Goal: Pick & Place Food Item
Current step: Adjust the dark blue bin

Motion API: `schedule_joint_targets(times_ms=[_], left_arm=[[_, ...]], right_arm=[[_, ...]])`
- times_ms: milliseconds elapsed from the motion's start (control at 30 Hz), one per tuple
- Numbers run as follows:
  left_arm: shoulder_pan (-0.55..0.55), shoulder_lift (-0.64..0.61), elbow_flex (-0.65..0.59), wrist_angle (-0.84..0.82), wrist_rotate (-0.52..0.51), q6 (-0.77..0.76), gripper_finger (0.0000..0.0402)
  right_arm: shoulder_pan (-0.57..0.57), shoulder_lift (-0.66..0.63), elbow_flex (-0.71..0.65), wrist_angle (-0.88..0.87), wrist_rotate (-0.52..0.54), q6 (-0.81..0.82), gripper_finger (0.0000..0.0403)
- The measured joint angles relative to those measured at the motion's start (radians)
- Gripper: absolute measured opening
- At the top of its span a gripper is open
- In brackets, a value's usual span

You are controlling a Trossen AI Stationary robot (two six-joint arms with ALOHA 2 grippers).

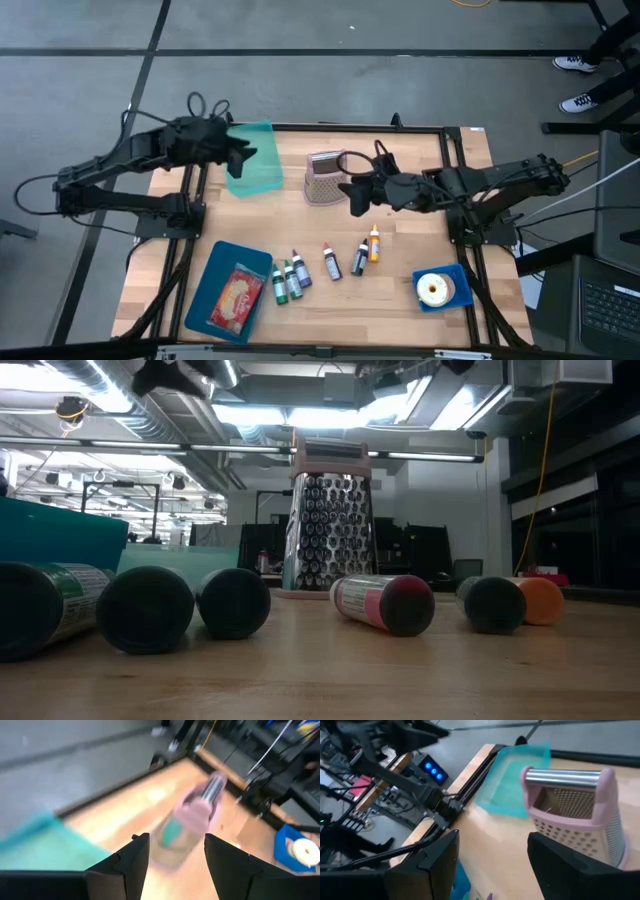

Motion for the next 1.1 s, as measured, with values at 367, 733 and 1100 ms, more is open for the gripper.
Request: schedule_joint_targets(times_ms=[367,733,1100], left_arm=[[-0.284,0.122,0.000,-0.092,-0.195,-0.448,0.0184],[-0.563,0.416,0.000,0.039,-0.357,-0.958,0.0184],[-0.656,0.651,0.000,0.265,-0.188,-0.931,0.0178]], right_arm=[[-0.043,0.000,0.000,-0.033,-0.119,-0.141,0.0232],[-0.114,0.000,0.000,-0.056,-0.368,-0.436,0.0231],[-0.145,0.000,0.000,-0.059,-0.529,-0.626,0.0231]])
